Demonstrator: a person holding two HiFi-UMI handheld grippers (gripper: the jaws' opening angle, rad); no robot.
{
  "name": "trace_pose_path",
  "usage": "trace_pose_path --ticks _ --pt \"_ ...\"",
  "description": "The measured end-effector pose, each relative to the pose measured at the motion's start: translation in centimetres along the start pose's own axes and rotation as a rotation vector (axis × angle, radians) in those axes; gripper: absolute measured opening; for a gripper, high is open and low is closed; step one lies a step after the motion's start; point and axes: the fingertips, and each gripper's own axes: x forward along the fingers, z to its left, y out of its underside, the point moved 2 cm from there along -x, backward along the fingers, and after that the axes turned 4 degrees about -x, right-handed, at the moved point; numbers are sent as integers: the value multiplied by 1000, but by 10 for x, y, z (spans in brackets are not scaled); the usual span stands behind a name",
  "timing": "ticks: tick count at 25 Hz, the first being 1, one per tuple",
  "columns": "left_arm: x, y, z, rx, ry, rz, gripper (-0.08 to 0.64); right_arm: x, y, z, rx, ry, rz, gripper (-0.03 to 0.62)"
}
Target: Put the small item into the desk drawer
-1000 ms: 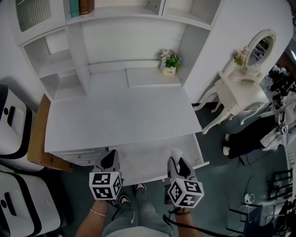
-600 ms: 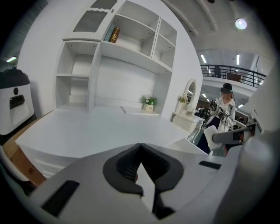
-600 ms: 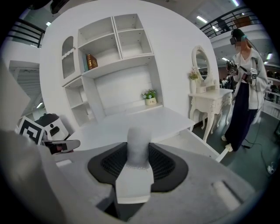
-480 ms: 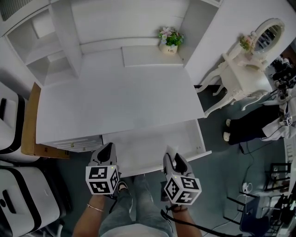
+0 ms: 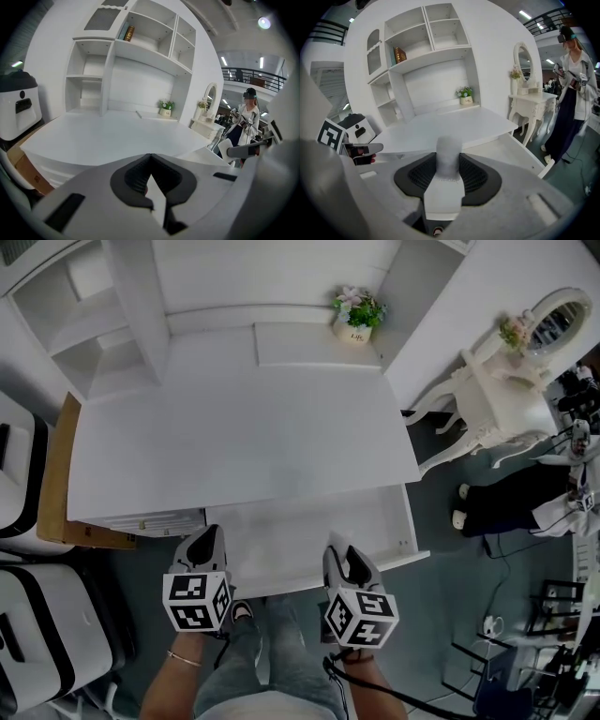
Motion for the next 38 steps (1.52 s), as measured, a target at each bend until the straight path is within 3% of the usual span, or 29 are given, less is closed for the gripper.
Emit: trace_pose_path --ticks 19,38 --pt "-24 26 59 -111 -174 4 -3 99 24 17 -216 -82 195 156" --pt "-46 40 84 -215 -313 -22 -3 171 51 15 -311 -121 337 156"
